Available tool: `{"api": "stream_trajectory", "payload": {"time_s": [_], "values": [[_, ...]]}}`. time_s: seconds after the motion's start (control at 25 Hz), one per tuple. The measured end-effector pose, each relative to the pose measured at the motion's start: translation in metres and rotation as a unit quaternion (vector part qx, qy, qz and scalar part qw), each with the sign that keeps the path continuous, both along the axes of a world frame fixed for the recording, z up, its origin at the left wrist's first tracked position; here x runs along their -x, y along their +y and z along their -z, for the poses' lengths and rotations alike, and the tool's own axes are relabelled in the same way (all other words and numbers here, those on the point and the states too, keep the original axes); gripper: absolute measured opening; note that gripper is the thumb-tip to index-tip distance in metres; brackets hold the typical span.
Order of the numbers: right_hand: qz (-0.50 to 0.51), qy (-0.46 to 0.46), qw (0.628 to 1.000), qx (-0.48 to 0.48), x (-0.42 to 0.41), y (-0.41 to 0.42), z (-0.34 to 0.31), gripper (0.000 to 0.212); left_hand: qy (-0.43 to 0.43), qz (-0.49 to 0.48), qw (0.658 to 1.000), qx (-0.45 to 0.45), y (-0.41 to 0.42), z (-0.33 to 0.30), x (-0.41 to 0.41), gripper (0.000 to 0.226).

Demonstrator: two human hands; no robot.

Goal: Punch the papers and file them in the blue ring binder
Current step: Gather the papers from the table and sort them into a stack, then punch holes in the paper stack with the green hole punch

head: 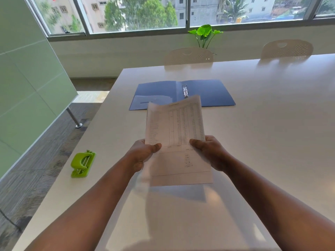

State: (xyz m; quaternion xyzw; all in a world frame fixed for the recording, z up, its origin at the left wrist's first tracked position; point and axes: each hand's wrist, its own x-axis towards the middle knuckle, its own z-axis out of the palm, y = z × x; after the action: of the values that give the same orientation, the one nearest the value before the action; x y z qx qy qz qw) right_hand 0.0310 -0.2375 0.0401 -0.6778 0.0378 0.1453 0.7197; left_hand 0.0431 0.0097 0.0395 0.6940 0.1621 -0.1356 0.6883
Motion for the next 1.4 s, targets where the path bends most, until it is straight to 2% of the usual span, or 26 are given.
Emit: {"api": "stream_trajectory", "payload": {"time_s": [0.08,0.12,0.24,0.32,0.4,0.48,0.56,0.64,0.76,0.88,0.96,1.2,1.4], "values": [[0.005,0.019,1.0,-0.013,-0.002,0.011,0.003,0.018,-0.033,-0.05,0.996,-0.069,0.013,0.003,0.004,0.04],[0.006,0.024,1.0,-0.018,-0.004,0.017,0.004,0.018,-0.06,-0.08,0.986,-0.137,0.021,0.004,0.006,0.041],[0.003,0.031,0.999,-0.033,-0.01,0.042,0.007,0.017,-0.141,-0.123,0.915,-0.357,0.053,0.0,0.015,0.029],[-0.006,0.039,0.998,-0.047,-0.014,0.059,0.01,0.014,-0.158,-0.134,0.867,-0.453,0.078,-0.006,0.021,0.019],[-0.017,0.052,0.997,-0.056,-0.018,0.077,0.013,0.013,-0.137,-0.14,0.814,-0.547,0.109,-0.009,0.024,0.021],[-0.028,0.062,0.996,-0.057,-0.021,0.093,0.018,0.016,-0.078,-0.135,0.768,-0.622,0.14,-0.008,0.027,0.033],[-0.036,0.065,0.996,-0.055,-0.024,0.107,0.022,0.016,-0.022,-0.14,0.753,-0.642,0.168,-0.008,0.031,0.041],[-0.04,0.067,0.996,-0.053,-0.025,0.116,0.023,0.015,0.026,-0.131,0.767,-0.627,0.191,-0.008,0.031,0.046],[-0.045,0.065,0.996,-0.043,-0.027,0.119,0.022,0.014,0.075,-0.101,0.813,-0.569,0.205,-0.007,0.027,0.049],[-0.044,0.066,0.996,-0.027,-0.029,0.112,0.019,0.014,0.037,-0.139,0.879,-0.454,0.203,-0.005,0.022,0.036],[-0.039,0.067,0.997,-0.024,-0.029,0.099,0.016,0.015,0.005,-0.149,0.911,-0.384,0.192,-0.005,0.016,0.028],[0.003,0.069,0.998,0.008,-0.021,0.012,-0.003,0.018,-0.05,-0.083,0.955,-0.281,0.109,-0.014,-0.004,0.026],[0.05,0.074,0.996,0.015,-0.002,-0.066,-0.013,0.015,-0.053,0.005,0.975,-0.217,0.018,-0.014,-0.019,0.023]]}}
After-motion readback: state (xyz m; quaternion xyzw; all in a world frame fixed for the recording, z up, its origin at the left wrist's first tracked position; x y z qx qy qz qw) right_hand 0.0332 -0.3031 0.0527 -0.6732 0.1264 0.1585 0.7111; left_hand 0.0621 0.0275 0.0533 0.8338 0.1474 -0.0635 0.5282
